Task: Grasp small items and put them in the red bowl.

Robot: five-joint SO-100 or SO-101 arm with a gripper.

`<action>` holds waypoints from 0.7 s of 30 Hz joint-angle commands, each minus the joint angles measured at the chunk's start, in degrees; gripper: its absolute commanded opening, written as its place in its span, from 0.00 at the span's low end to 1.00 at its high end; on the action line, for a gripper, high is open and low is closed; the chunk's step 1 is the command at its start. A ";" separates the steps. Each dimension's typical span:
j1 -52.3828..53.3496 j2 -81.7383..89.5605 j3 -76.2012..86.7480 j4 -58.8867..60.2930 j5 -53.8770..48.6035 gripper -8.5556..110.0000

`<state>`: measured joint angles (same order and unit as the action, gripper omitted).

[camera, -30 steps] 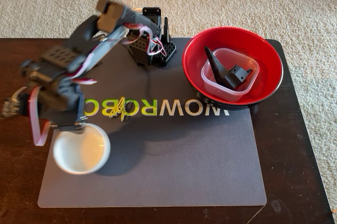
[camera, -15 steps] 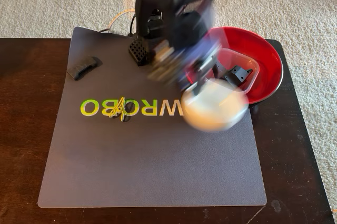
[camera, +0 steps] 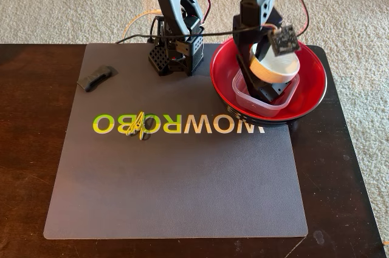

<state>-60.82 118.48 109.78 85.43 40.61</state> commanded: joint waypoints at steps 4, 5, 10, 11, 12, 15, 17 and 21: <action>6.24 3.16 8.44 -8.09 1.05 0.07; 6.77 3.60 9.40 -8.61 1.23 0.12; 6.59 8.35 12.66 -9.49 0.70 0.30; 6.59 9.84 12.66 -9.49 -0.44 0.33; 6.77 11.51 12.39 -9.49 -2.02 0.35; 8.09 18.54 11.87 -7.82 -6.94 0.40; 9.67 23.47 12.04 -5.10 -9.49 0.42; 20.04 35.24 15.29 -1.14 -13.80 0.44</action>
<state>-48.25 146.43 124.45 81.91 29.71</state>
